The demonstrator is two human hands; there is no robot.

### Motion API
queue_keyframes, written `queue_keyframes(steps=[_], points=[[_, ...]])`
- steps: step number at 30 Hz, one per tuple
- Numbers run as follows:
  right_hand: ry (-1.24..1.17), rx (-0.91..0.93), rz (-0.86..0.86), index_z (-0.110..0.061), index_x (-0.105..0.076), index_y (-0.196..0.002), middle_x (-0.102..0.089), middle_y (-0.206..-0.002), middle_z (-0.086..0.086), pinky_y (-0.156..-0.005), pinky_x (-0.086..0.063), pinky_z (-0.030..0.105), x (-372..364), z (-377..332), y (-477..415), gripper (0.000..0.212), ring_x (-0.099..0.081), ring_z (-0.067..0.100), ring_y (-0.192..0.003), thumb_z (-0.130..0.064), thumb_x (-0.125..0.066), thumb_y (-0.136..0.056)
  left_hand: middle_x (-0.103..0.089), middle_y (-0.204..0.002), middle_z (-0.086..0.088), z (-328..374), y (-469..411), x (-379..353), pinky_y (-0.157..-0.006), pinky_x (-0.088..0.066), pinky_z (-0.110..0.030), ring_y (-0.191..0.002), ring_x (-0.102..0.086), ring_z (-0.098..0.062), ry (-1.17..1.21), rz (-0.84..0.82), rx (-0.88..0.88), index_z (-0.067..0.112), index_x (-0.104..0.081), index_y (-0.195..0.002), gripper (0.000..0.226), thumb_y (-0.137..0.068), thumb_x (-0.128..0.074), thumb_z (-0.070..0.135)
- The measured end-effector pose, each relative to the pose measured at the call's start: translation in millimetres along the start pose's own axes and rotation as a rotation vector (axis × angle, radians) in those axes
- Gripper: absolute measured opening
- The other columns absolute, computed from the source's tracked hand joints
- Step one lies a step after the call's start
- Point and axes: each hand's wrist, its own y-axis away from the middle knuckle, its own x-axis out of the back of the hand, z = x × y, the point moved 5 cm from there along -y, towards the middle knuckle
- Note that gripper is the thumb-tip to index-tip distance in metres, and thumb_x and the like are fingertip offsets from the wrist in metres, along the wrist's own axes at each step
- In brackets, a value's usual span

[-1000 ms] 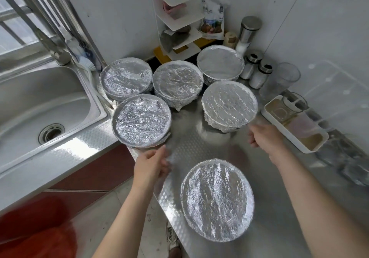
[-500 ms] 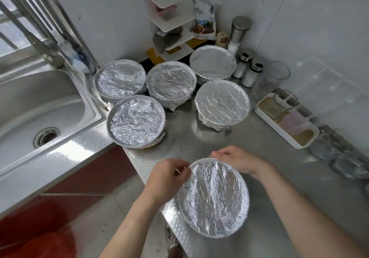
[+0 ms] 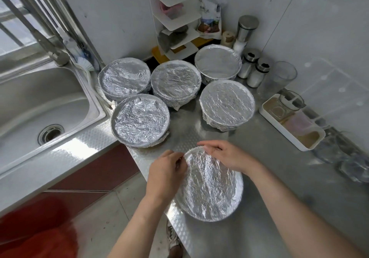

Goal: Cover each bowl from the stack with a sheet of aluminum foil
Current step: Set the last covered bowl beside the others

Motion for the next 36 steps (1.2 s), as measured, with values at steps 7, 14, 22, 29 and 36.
queue_keyframes(steps=[7, 14, 22, 29, 36], points=[[0.142, 0.047, 0.198, -0.022, -0.065, -0.120, -0.067, -0.111, -0.006, -0.092, -0.050, 0.038, 5, -19, -29, 0.032, -0.063, 0.012, -0.100, -0.039, -0.054, -0.096, -0.058, -0.073, 0.003, -12, -15, 15, -0.056, -0.029, -0.030, -0.064, -0.051, -0.015, -0.016, 0.096, 0.125, 0.015, -0.069, -0.078, 0.018, -0.091, -0.056, 0.015], [0.212, 0.038, 0.396, -0.016, -0.065, -0.083, -0.058, -0.066, -0.003, -0.054, -0.034, 0.026, 22, -28, -32, 0.028, -0.045, 0.010, -0.056, -0.026, -0.045, -0.100, -0.056, -0.069, 0.000, -28, -16, 19, -0.054, -0.028, -0.025, -0.065, -0.049, -0.016, 0.065, 0.193, 0.372, 0.013, -0.060, -0.070, 0.023, -0.090, -0.051, 0.015], [-0.318, -0.235, 0.487, 0.001, -0.061, -0.074, -0.063, -0.072, 0.014, -0.070, -0.051, 0.042, 30, 22, -9, 0.034, -0.057, 0.022, -0.067, -0.026, -0.050, -0.093, -0.066, -0.063, 0.009, -27, -10, 23, -0.057, -0.040, -0.016, -0.064, -0.060, -0.005, 0.311, 0.250, 0.543, 0.025, -0.070, -0.070, 0.025, -0.091, -0.058, 0.021], [-0.607, -0.381, 0.851, -0.007, -0.061, -0.071, -0.063, -0.064, 0.009, -0.036, -0.034, 0.015, 74, 46, 6, 0.040, -0.055, 0.017, -0.048, -0.038, -0.051, -0.095, -0.061, -0.065, 0.007, -42, -9, 44, -0.055, -0.033, -0.020, -0.064, -0.055, -0.006, 0.286, 0.374, 0.666, 0.019, -0.059, -0.069, 0.027, -0.089, -0.063, 0.037], [-0.532, -0.369, 0.867, -0.008, -0.059, -0.067, -0.059, -0.061, 0.009, -0.033, -0.036, 0.012, 77, 38, -9, 0.028, -0.049, 0.003, -0.032, -0.016, -0.051, -0.093, -0.064, -0.067, 0.007, -32, -7, 34, -0.059, -0.043, -0.028, -0.065, -0.059, -0.010, 0.232, 0.221, 0.593, 0.022, -0.060, -0.072, 0.023, -0.087, -0.066, 0.038]])
